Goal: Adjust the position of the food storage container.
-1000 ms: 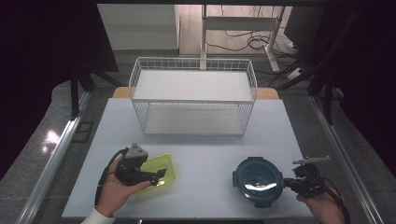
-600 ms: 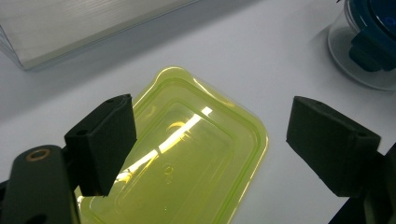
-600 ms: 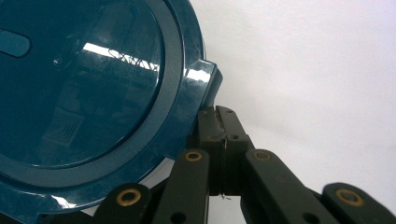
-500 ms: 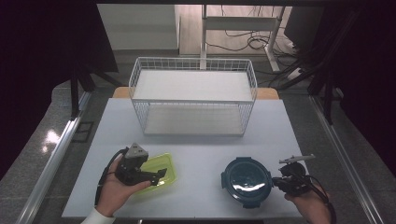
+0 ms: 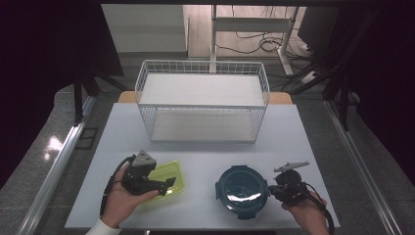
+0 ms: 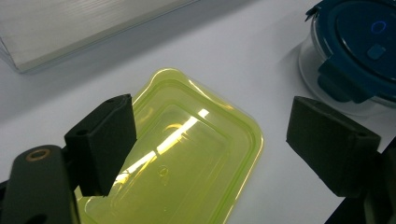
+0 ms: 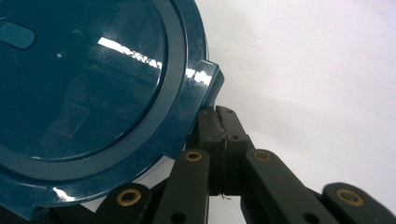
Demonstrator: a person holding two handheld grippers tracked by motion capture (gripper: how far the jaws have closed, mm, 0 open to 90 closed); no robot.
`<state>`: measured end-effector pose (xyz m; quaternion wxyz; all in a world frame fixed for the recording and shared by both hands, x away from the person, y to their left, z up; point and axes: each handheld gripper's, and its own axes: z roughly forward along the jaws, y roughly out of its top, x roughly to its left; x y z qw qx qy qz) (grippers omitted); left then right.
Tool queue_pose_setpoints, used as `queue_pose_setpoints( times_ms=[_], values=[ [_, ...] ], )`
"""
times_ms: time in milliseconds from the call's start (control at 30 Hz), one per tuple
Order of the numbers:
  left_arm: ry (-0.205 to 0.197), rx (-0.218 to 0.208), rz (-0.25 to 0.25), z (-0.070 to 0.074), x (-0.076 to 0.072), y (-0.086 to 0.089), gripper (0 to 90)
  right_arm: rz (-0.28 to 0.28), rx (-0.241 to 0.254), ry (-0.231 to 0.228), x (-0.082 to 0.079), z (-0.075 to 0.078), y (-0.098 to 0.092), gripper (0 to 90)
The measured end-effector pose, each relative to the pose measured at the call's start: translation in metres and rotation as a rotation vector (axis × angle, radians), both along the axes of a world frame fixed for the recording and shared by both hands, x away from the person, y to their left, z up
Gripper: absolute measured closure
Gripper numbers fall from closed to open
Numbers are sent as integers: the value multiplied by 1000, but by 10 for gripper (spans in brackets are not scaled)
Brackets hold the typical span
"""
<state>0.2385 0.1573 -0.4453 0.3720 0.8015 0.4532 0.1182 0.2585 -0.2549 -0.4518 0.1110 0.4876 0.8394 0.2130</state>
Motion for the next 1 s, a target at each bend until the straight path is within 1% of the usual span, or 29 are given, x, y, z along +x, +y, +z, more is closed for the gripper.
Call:
queue_pose_setpoints(
  times_ms=[167,200,400,433,467,500,533,600,633,667,700,767,800,833,867,900,933,967,1000],
  values=[
    [3,-5,-5,0,1,-3,159,21,6,-5,0,-1,9,891],
    [5,-7,-7,0,1,-4,159,31,17,-3,0,-1,12,891],
    [0,-7,-10,0,0,-5,159,40,42,1,1,-2,9,890],
    [0,-7,-10,0,0,-5,159,42,51,-5,1,-2,7,890],
    [-1,-10,-10,1,-1,-4,159,36,63,-31,1,0,3,890],
    [-1,-10,-10,1,-1,-4,159,36,63,-31,1,0,3,890],
    [-5,-13,-8,2,-1,-3,159,23,77,-63,1,2,0,889],
    [-8,-15,-9,3,-1,-2,159,10,90,-89,0,5,-5,889],
    [-9,-13,-10,3,-1,-3,159,7,99,-99,0,6,-7,889],
    [-9,-13,-10,3,-1,-3,159,7,99,-99,0,6,-7,889],
    [-12,-13,-9,4,-1,-3,159,1,118,-115,-1,8,-15,888],
    [-14,-15,-11,5,-1,-5,159,-2,125,-121,-2,8,-17,887],
    [-14,-16,-11,6,-1,-6,159,-7,178,-122,-4,9,-26,864],
    [-17,-18,-11,7,-1,-9,159,-11,198,-119,-4,10,-29,844],
    [-17,-18,-12,7,-2,-10,159,-10,210,-122,-5,10,-32,804],
    [-17,-18,-12,7,-2,-10,158,-10,210,-122,-5,10,-32,804],
    [-15,-18,-12,7,-3,-11,157,-18,230,-138,-4,11,-35,626],
    [-15,-18,-12,7,-3,-11,154,-18,230,-138,-4,11,-35,626],
    [-11,-19,-10,6,-3,-11,154,-27,235,-147,-4,11,-36,520]
  ],
)
